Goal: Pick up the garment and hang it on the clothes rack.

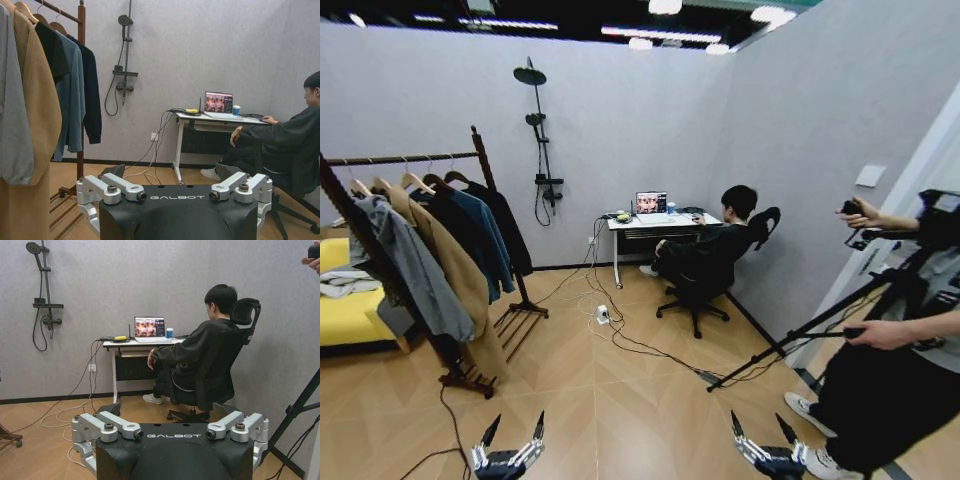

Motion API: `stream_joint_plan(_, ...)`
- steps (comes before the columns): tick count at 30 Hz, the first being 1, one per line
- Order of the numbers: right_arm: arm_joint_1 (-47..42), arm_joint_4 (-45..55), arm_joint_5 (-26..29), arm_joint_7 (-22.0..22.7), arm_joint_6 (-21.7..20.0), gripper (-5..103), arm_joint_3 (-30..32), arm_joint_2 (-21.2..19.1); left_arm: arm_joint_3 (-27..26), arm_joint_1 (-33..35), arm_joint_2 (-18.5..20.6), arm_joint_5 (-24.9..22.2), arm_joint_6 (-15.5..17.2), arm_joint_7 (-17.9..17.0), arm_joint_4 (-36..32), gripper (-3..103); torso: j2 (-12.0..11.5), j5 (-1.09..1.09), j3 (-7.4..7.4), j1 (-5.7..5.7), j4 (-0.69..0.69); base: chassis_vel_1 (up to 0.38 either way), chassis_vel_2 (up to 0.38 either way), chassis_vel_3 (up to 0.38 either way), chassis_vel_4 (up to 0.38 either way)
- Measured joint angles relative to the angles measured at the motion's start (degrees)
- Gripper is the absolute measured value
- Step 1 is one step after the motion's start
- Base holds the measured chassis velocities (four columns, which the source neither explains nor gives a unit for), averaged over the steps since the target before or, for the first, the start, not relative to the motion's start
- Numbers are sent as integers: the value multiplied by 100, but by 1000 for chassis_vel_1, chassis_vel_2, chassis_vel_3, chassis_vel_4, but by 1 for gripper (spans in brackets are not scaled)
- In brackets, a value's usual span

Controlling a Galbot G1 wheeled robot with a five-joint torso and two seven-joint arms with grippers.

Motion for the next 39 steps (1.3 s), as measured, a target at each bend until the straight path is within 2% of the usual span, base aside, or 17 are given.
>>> stream_joint_plan(39, -2, 0, 0, 0, 0, 100, 0, 0, 0, 1, 0, 0, 0, 0, 0, 100, 3, 0, -2, -7, -1, 4, 4, 4, 4)
